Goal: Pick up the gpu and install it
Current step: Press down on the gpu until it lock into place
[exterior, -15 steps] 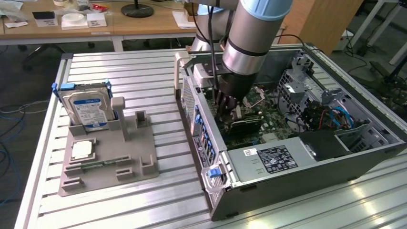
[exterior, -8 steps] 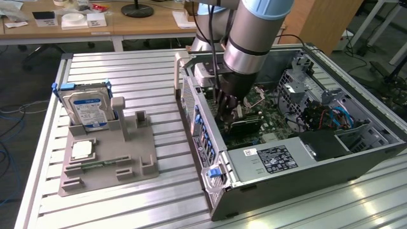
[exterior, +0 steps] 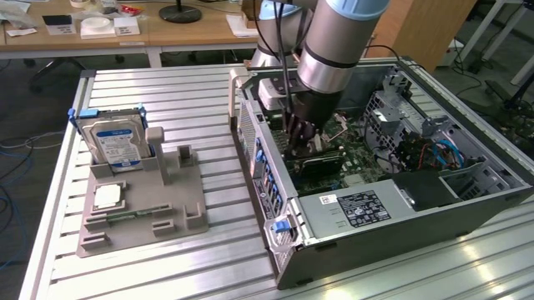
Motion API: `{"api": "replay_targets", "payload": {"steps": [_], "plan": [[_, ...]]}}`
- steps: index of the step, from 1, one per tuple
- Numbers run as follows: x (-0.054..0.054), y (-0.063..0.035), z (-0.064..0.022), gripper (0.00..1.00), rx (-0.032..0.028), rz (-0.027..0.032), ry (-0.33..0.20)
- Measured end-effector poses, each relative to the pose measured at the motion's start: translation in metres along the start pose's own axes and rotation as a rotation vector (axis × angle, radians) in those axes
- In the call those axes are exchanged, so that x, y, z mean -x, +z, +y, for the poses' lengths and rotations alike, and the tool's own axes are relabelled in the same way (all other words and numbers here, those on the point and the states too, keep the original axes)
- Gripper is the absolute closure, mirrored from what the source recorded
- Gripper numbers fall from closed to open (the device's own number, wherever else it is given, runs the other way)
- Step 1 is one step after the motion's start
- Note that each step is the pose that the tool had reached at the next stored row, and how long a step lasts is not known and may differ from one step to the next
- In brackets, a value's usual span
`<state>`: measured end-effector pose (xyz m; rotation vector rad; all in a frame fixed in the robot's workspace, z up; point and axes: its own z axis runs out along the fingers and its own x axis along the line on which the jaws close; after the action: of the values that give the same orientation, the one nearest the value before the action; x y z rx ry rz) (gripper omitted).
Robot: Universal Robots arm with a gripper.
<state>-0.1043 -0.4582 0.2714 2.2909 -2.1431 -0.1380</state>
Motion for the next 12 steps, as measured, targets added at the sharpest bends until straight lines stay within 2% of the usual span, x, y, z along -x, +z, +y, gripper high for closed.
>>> {"api": "replay_targets", "payload": {"steps": [1, 2, 5, 7, 9, 12], "plan": [[0.0, -0.0001, -0.0013, 0.89, -0.0004, -0.0002, -0.001], [0.0, -0.0002, -0.0021, 0.89, -0.0048, -0.0008, -0.003], [0.0, -0.0003, -0.0045, 0.89, -0.0331, -0.0005, -0.007], [0.0, -0.0003, -0.007, 0.89, -0.0487, 0.0002, -0.008], [-0.001, -0.0007, -0.0112, 0.89, -0.0581, 0.0011, -0.009], [-0.001, -0.001, -0.0164, 0.89, -0.068, 0.0018, -0.008]]}}
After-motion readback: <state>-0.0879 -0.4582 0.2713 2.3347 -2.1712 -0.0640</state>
